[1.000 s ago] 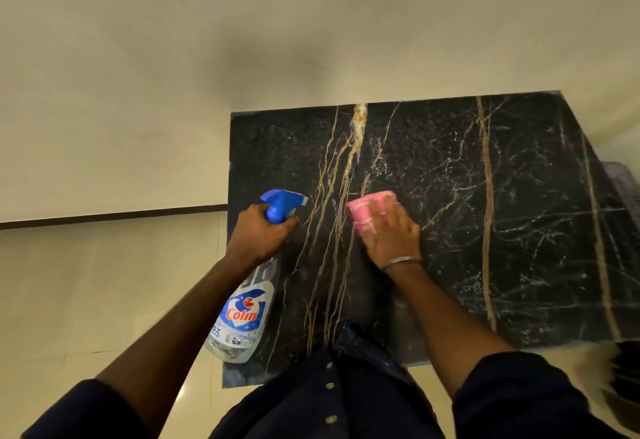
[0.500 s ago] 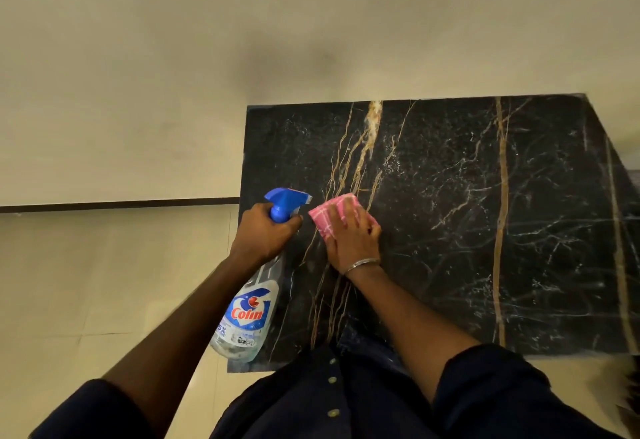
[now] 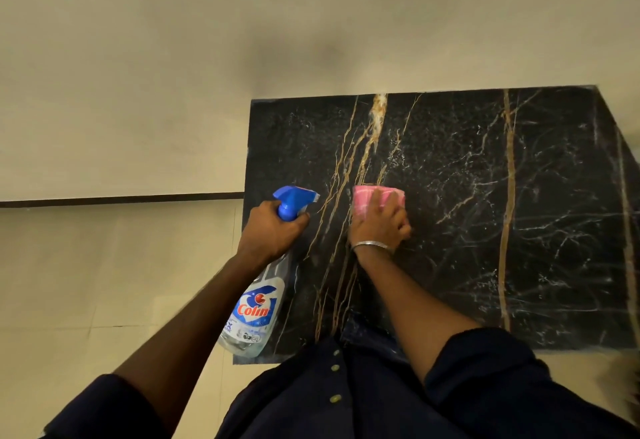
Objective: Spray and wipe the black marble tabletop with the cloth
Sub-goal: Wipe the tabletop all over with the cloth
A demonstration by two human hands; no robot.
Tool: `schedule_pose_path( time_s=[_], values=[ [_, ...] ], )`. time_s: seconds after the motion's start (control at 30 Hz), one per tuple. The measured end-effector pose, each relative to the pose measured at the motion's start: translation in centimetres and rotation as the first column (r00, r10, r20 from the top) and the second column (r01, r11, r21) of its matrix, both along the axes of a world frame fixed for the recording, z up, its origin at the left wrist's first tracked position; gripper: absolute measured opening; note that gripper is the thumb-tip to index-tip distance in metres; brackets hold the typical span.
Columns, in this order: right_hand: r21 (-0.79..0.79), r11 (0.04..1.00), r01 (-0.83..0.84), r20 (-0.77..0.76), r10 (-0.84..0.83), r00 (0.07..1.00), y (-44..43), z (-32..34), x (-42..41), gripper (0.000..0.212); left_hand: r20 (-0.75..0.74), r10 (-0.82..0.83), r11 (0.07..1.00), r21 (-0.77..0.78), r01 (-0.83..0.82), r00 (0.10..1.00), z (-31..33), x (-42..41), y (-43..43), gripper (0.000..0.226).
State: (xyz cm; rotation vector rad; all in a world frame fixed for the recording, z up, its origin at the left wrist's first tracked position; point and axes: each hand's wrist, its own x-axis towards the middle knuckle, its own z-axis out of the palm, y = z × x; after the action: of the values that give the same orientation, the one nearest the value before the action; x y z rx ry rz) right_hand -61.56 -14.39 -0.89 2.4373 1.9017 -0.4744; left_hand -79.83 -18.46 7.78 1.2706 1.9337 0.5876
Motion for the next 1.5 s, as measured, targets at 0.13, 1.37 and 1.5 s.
schedule_pose_path(
  time_s=[0.13, 1.37, 1.5],
  values=[
    [0.005, 0.892, -0.452, 0.035, 0.452, 0.891, -1.1, 0.7, -1.5, 0.061, -0.014, 0.01, 1.0, -0.011, -0.01, 1.0, -0.2, -0.1, 0.0, 0.03],
    [0.045, 0.839, -0.543, 0.031, 0.542, 0.84, -1.5, 0.5, 0.9, 0.055, 0.027, -0.062, 0.998, -0.005, 0.063, 0.998, -0.3, 2.6, 1.3, 0.025],
    [-0.004, 0.729, -0.684, 0.085, 0.682, 0.726, -0.8, 0.6, 3.0, 0.051, 0.026, -0.066, 0.997, -0.032, 0.067, 0.997, -0.7, 3.1, 1.5, 0.029]
  ],
)
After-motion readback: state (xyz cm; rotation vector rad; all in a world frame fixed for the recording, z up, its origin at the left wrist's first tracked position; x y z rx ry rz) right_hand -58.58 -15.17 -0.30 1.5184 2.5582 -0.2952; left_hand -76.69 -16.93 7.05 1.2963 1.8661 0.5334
